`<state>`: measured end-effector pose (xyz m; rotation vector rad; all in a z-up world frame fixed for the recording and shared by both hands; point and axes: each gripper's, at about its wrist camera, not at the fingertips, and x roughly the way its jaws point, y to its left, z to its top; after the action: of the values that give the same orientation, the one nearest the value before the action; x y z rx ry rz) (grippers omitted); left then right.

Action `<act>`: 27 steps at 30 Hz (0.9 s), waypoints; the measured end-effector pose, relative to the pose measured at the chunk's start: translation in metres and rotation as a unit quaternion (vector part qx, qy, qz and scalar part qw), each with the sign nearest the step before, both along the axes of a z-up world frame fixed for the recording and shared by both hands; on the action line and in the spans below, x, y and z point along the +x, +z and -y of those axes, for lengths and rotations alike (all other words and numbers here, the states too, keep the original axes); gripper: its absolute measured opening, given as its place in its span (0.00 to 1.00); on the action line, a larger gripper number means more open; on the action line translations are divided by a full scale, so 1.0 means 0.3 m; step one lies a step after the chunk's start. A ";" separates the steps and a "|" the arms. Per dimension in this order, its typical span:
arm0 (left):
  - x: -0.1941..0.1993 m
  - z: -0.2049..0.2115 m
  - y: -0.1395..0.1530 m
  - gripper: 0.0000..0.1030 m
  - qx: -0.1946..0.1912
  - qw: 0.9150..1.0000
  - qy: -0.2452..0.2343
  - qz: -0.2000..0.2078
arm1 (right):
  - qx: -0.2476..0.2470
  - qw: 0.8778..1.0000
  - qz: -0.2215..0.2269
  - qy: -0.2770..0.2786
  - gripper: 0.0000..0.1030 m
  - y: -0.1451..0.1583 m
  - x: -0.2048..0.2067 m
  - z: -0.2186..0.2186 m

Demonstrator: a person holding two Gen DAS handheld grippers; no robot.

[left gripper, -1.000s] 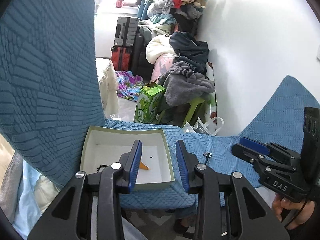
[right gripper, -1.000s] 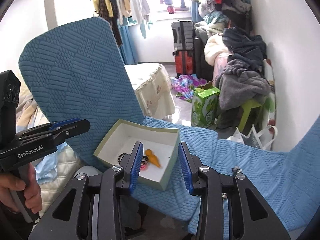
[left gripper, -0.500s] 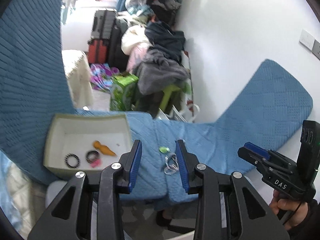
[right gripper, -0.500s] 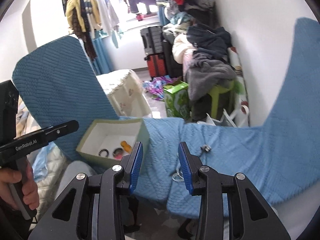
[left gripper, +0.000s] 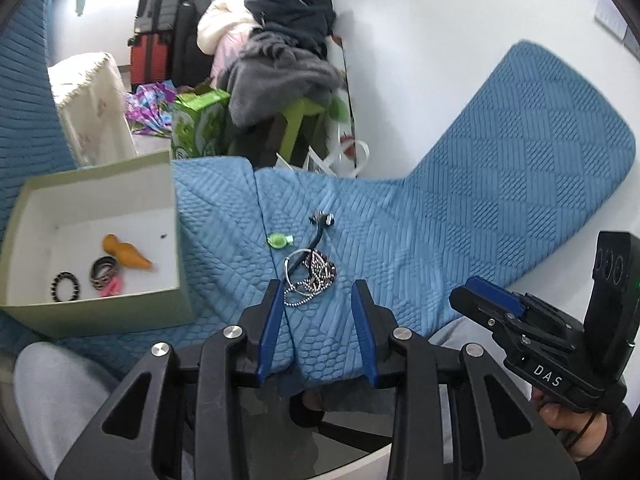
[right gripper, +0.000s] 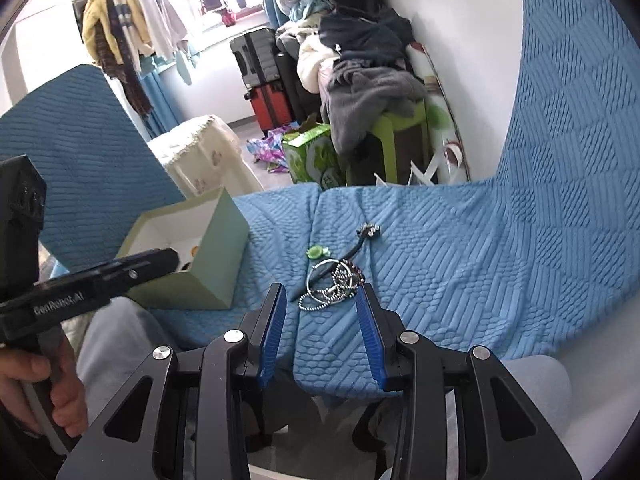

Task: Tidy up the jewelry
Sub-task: 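Move both grippers back toward the silver chain necklace, then grasp the red-beaded silver necklace with the right gripper while the left gripper grasps a silver pin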

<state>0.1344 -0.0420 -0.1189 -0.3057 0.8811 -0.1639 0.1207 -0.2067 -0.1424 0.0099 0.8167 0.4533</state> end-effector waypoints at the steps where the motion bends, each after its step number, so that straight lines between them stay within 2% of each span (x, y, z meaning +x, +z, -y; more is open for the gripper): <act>1: 0.017 0.008 -0.025 0.34 0.001 1.000 -0.003 -0.005 | -0.001 1.000 -0.003 0.001 0.33 -0.019 0.014 0.001; 8: 0.132 0.043 -0.181 0.32 -0.002 0.999 -0.019 -0.039 | -0.008 1.000 -0.025 0.009 0.31 -0.153 0.139 0.006; 11: 0.184 0.050 -0.253 0.32 -0.004 0.998 -0.024 -0.056 | -0.008 0.999 -0.042 0.017 0.24 -0.220 0.206 0.006; 14: 0.237 0.061 -0.311 0.32 0.005 0.997 -0.032 -0.064 | 0.008 0.998 -0.059 0.024 0.24 -0.272 0.275 -0.001; 17: 0.282 0.060 -0.374 0.30 0.005 0.997 -0.035 -0.075 | 0.001 0.998 -0.059 0.030 0.24 -0.314 0.319 -0.023; 21: 0.322 0.069 -0.407 0.26 0.013 0.996 -0.042 -0.081 | 0.012 0.996 -0.079 0.036 0.22 -0.360 0.378 -0.032; 24: 0.345 0.078 -0.415 0.26 0.041 0.995 -0.045 -0.077 | 0.002 0.996 -0.084 0.039 0.17 -0.380 0.407 -0.041; 27: 0.372 0.070 -0.441 0.26 0.043 0.995 -0.040 -0.084 | -0.012 0.995 -0.084 0.051 0.12 -0.400 0.433 -0.056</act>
<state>0.2461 -0.0630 -0.2511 -0.2065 1.0643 -0.1763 0.2506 -0.1900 -0.2624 -0.0157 0.9911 0.5447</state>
